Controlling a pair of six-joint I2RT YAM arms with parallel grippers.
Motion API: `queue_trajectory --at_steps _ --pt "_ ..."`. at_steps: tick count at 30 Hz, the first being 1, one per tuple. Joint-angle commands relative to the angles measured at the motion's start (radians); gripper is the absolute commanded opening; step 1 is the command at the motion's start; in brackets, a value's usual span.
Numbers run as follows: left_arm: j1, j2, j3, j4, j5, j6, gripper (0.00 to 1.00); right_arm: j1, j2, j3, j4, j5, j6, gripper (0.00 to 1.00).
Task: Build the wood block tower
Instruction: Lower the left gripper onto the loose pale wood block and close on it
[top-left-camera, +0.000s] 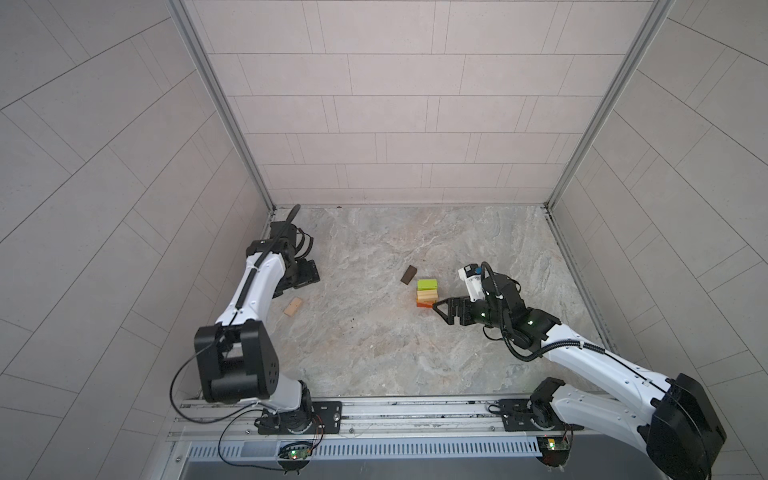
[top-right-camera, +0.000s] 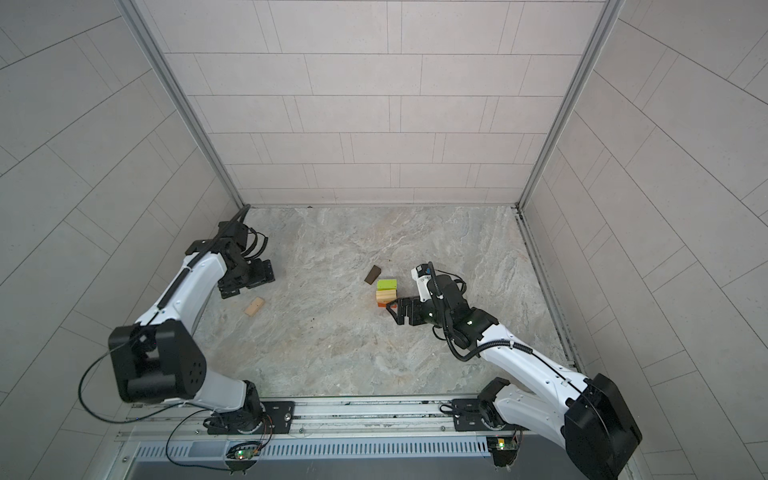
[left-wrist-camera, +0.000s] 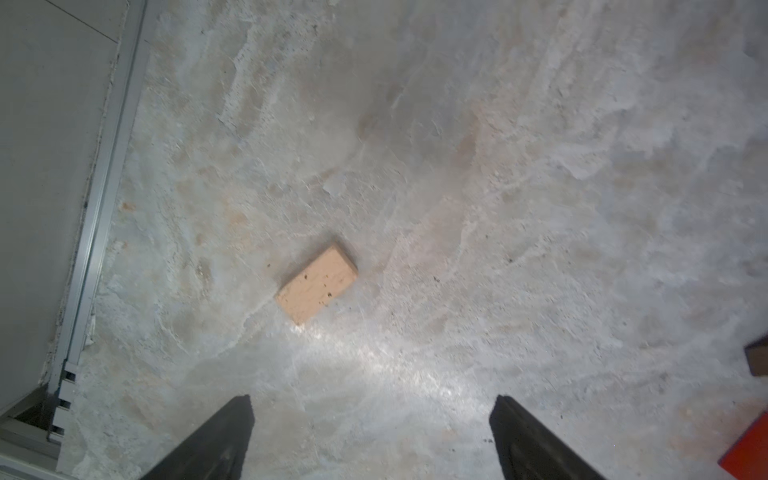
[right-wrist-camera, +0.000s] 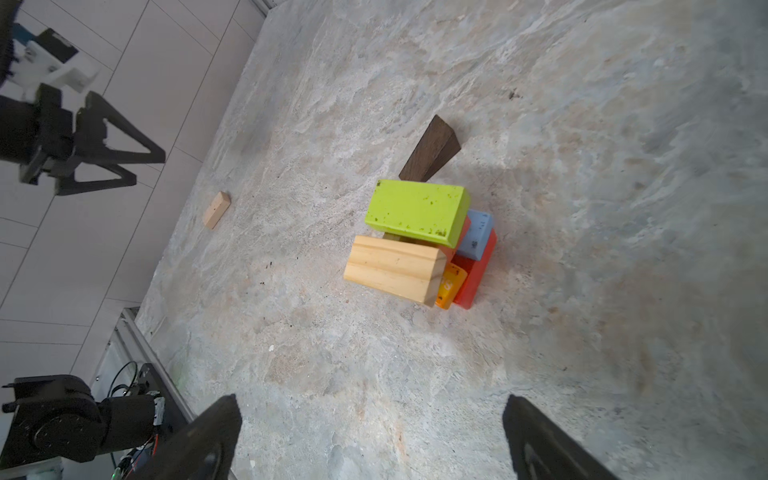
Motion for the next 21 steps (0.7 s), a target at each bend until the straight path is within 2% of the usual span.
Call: queue_trajectory --at_steps 1,4,11,21 --pt "0.038 0.057 -0.009 -0.074 -0.004 -0.021 0.96 -0.008 -0.046 -0.002 0.068 -0.033 0.037 1.00" --pt "0.050 0.081 -0.046 -0.010 -0.013 -0.071 0.96 -0.014 -0.078 -0.011 0.060 -0.025 0.035 1.00" --pt "0.051 0.123 -0.106 0.097 -0.011 -0.027 0.96 -0.015 -0.063 -0.010 0.061 -0.035 0.038 1.00" --pt "0.057 0.133 -0.220 0.221 -0.031 -0.081 0.96 -0.042 -0.055 -0.017 0.060 -0.042 0.037 1.00"
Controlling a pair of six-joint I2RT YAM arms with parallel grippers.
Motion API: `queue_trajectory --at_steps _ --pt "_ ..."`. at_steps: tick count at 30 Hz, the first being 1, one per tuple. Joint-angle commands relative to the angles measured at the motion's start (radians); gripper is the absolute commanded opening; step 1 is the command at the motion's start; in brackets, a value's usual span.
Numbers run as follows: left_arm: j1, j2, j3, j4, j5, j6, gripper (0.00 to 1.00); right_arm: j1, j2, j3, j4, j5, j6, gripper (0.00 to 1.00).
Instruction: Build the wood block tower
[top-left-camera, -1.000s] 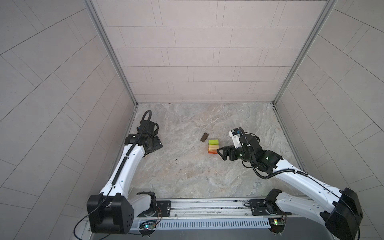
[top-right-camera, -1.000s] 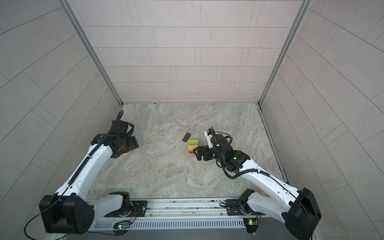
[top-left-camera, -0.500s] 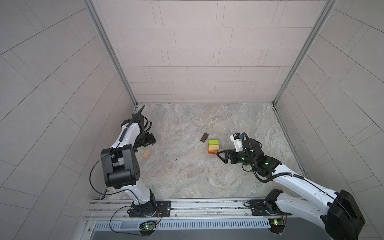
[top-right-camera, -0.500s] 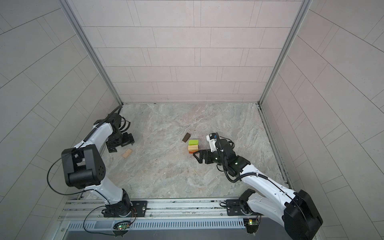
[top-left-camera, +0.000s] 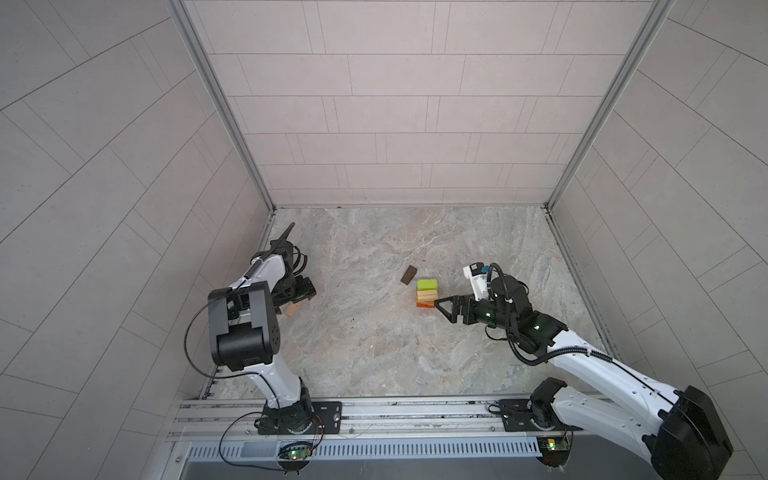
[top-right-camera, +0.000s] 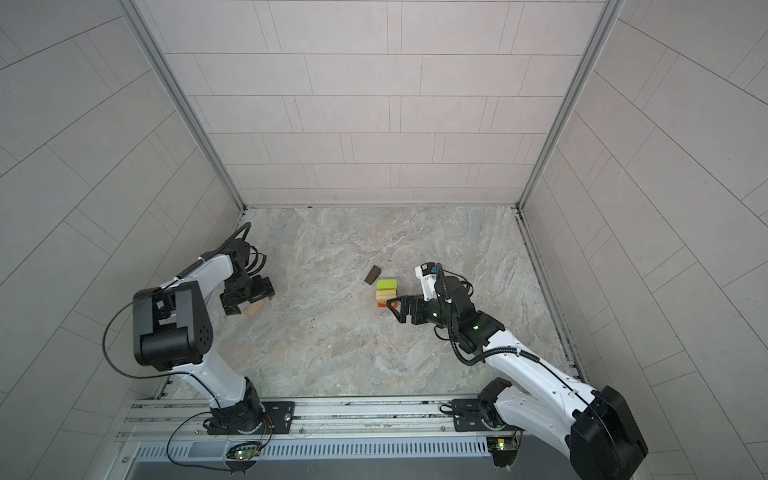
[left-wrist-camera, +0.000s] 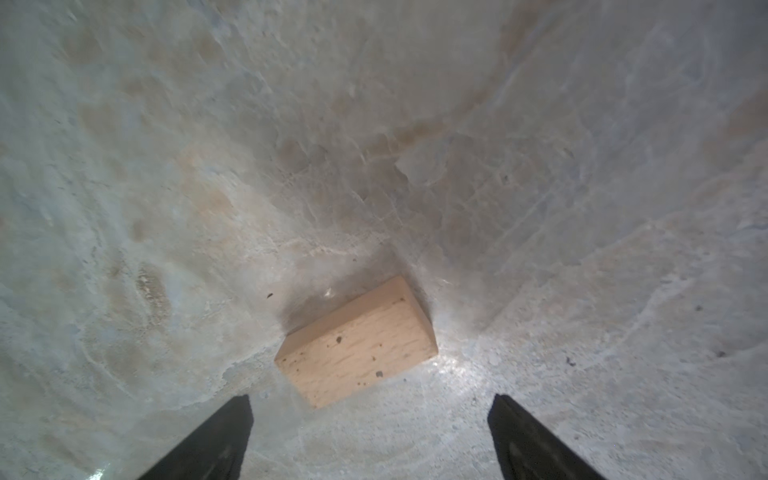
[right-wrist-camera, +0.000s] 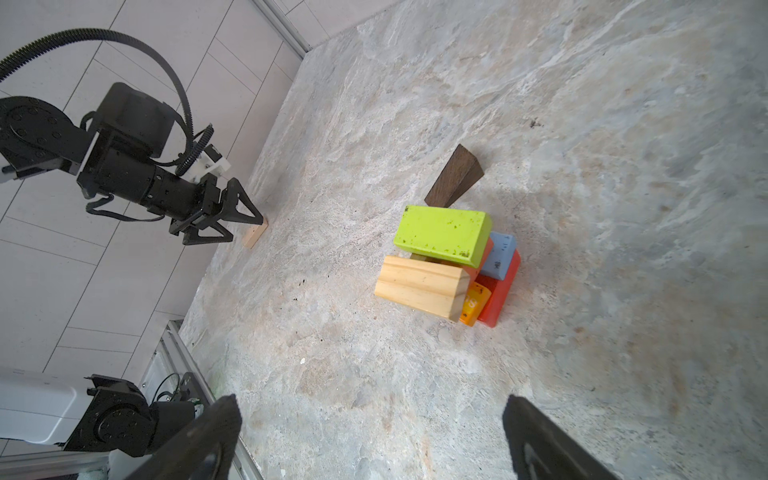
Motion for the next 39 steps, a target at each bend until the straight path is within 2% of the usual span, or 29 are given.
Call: queue_trajectory --at_steps 1,10,22,39 --pt "0.006 0.004 -0.035 0.048 -0.035 -0.040 0.96 -0.014 -0.002 -0.008 0.011 -0.006 0.009 1.00" --pt "0.013 -0.034 -0.055 0.079 -0.079 -0.110 0.93 -0.031 -0.014 -0.011 0.008 -0.014 0.012 1.00" --pt "0.026 -0.028 -0.055 0.099 -0.083 -0.176 0.92 -0.043 -0.020 -0.015 0.003 -0.020 0.009 1.00" --pt "0.028 -0.010 -0.088 0.156 -0.040 -0.204 0.75 -0.059 -0.023 -0.014 0.001 -0.031 0.010 1.00"
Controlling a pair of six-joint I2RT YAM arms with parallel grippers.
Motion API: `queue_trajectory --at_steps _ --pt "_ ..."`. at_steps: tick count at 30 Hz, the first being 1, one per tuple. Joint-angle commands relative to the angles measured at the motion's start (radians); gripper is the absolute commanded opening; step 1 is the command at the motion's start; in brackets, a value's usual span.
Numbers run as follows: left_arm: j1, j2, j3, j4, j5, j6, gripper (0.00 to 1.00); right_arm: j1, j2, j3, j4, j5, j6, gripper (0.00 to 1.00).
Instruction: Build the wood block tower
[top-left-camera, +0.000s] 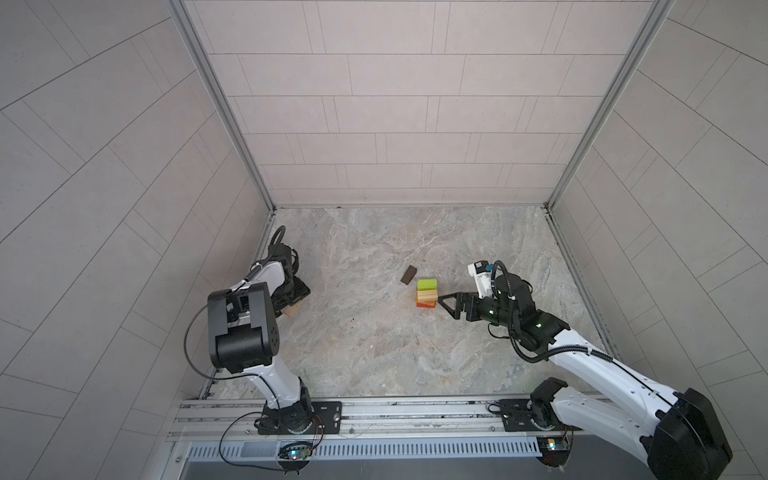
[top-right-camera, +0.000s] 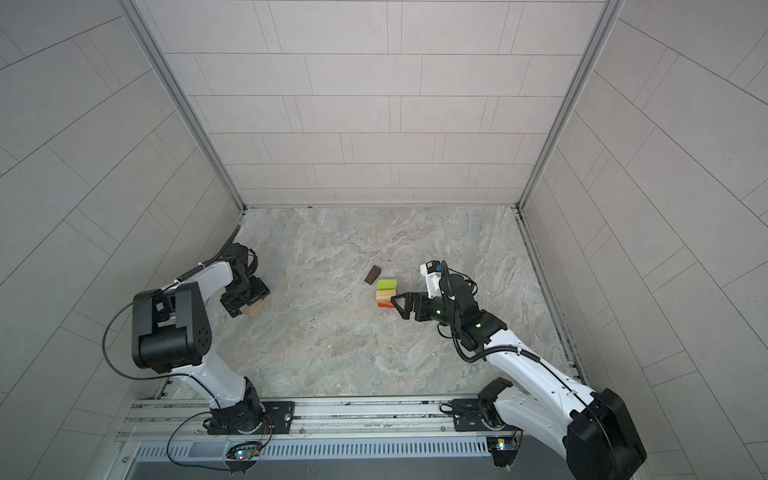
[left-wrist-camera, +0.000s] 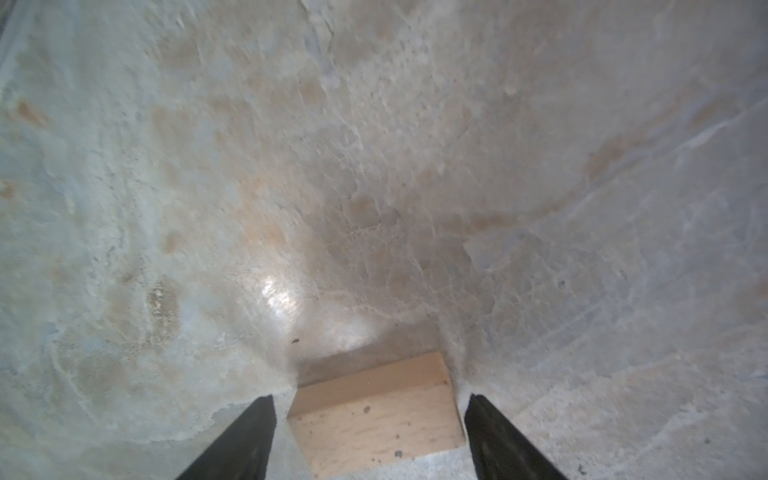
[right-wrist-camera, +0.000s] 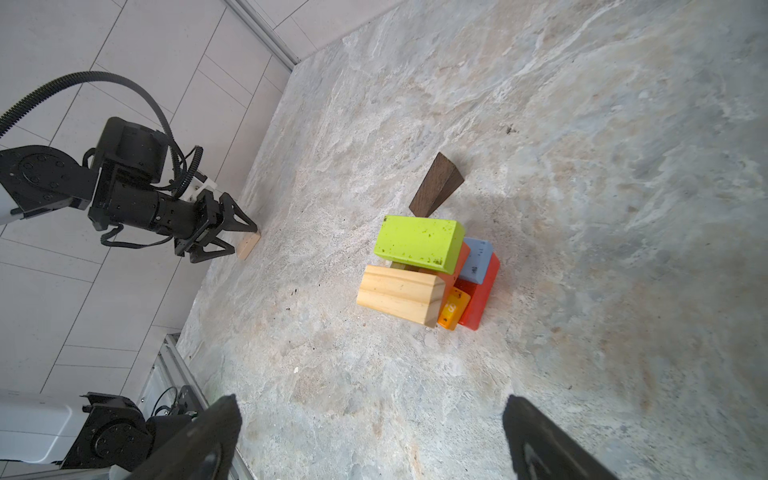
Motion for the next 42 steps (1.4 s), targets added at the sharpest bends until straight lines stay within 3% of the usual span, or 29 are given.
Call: queue_trajectory --at_steps 1,4,10,16,23,29,33,42 --pt "0.005 0.006 -0.023 0.010 0.013 -0.006 0.72 -0.009 -0.022 -0.010 0.002 -0.005 0.008 1.00" --pt "0.006 -0.003 -0.038 0.026 0.033 0.002 0.62 -0.016 -0.023 -0.009 -0.002 -0.007 0.006 1.00" --pt "0.002 -0.053 -0.062 0.038 0.086 0.035 0.53 -0.033 -0.025 -0.009 -0.004 -0.013 0.007 1.00" --pt "-0.060 -0.159 -0.060 -0.008 0.128 0.094 0.51 -0.067 -0.027 -0.005 -0.016 -0.034 0.004 1.00" --pt "-0.224 -0.258 0.085 -0.161 0.180 0.208 0.51 -0.123 -0.032 0.042 -0.098 -0.052 -0.026 1.00" --pt "-0.400 -0.282 0.239 -0.280 0.148 0.259 0.51 -0.214 -0.026 0.093 -0.161 -0.047 -0.026 1.00" --pt "-0.532 -0.254 0.349 -0.340 0.072 0.272 0.51 -0.301 0.031 0.098 -0.181 -0.066 0.005 1.00" --pt "-0.778 -0.082 0.586 -0.450 0.015 0.243 0.51 -0.345 0.103 0.100 -0.181 -0.002 -0.007 1.00"
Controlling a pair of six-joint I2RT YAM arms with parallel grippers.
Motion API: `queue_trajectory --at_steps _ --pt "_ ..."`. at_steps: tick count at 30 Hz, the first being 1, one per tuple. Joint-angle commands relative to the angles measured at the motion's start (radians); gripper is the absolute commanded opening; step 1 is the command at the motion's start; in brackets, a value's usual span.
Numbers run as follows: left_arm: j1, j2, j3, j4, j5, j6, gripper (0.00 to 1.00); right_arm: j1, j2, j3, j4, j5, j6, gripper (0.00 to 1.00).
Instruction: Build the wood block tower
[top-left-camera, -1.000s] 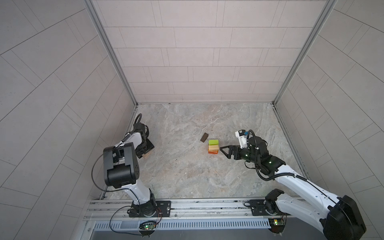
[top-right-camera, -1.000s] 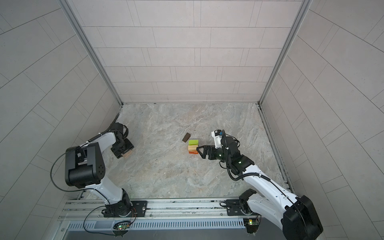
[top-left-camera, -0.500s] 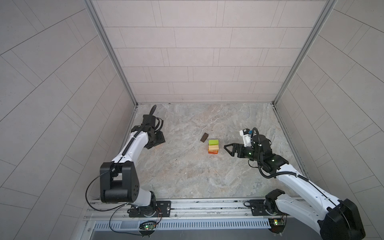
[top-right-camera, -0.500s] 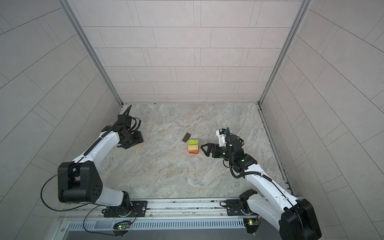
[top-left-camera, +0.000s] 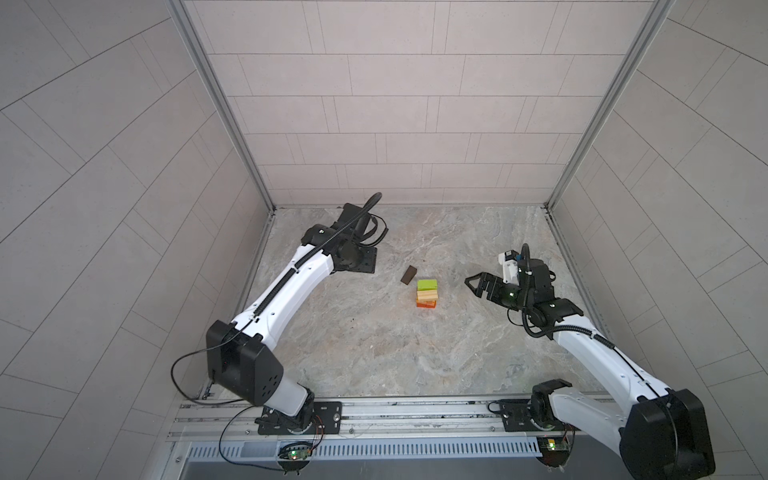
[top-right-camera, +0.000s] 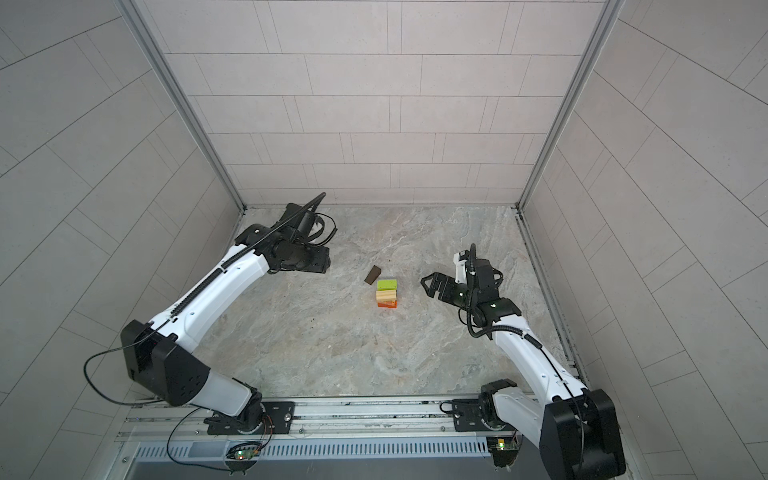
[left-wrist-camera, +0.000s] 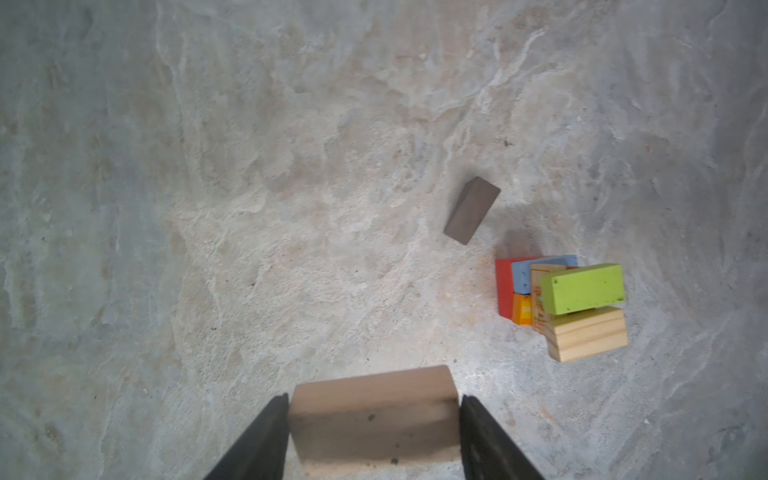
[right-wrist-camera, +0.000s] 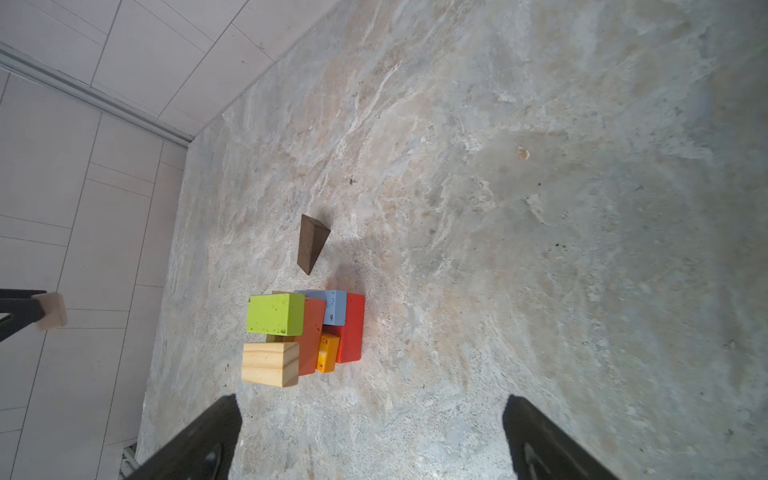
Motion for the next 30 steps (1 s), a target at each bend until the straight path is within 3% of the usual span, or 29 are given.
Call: queue_trajectory --at_steps 1,14,20,30 --pt "-0.072 0.065 0.069 -0.087 -0.050 -0.019 0.51 -0.014 0.017 0.012 -0.011 0.040 -0.004 1.00" --pt "-0.317 0.282 0.283 -0.068 -0.132 -0.140 0.51 -0.057 0.027 -0.011 -0.011 0.081 -0.019 0.99" --pt "-0.348 0.338 0.326 -0.065 -0.151 -0.190 0.50 -0.059 0.028 -0.011 -0.008 0.078 -0.018 0.99" --pt "-0.368 0.365 0.269 0.001 -0.147 -0.309 0.48 -0.059 0.022 -0.048 0.018 0.072 -0.008 0.99"
